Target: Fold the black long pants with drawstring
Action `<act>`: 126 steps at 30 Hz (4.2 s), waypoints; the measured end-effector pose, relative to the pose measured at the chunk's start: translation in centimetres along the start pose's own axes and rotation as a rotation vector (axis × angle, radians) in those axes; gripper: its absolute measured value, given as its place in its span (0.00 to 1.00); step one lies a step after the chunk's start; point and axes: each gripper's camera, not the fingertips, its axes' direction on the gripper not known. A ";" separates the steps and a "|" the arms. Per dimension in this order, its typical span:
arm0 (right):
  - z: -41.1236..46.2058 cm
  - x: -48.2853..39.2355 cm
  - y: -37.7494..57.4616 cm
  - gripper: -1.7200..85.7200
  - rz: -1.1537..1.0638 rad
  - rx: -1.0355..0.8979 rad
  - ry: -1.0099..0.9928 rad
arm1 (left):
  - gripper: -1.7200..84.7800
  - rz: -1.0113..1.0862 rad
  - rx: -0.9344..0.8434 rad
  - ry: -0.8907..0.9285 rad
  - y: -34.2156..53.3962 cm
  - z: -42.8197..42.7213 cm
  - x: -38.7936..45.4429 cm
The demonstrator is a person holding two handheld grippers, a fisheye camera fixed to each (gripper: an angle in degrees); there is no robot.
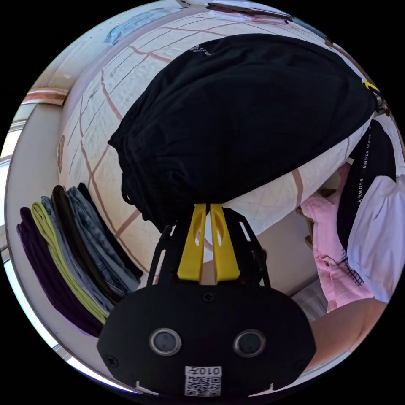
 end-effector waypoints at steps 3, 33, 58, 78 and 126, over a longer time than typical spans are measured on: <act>-3.6 -1.0 -0.6 0.14 -0.085 0.058 0.054 | 0.05 0.053 0.064 0.238 0.1 -3.7 -2.3; 5.5 5.3 -23.4 0.18 -0.496 -0.225 0.112 | 0.18 0.295 0.078 0.090 -27.7 -8.1 -20.8; -1.1 5.8 -24.2 0.03 -0.462 -0.009 0.234 | 0.04 0.195 0.034 0.136 -25.9 -16.2 -32.7; 3.8 6.6 -36.5 0.06 0.007 0.011 0.521 | 0.11 -0.469 -0.034 -0.315 -32.3 -11.4 -34.1; 7.4 15.1 -25.9 0.16 0.175 -0.169 0.288 | 0.16 -0.319 -0.007 -0.057 -11.5 3.1 -19.0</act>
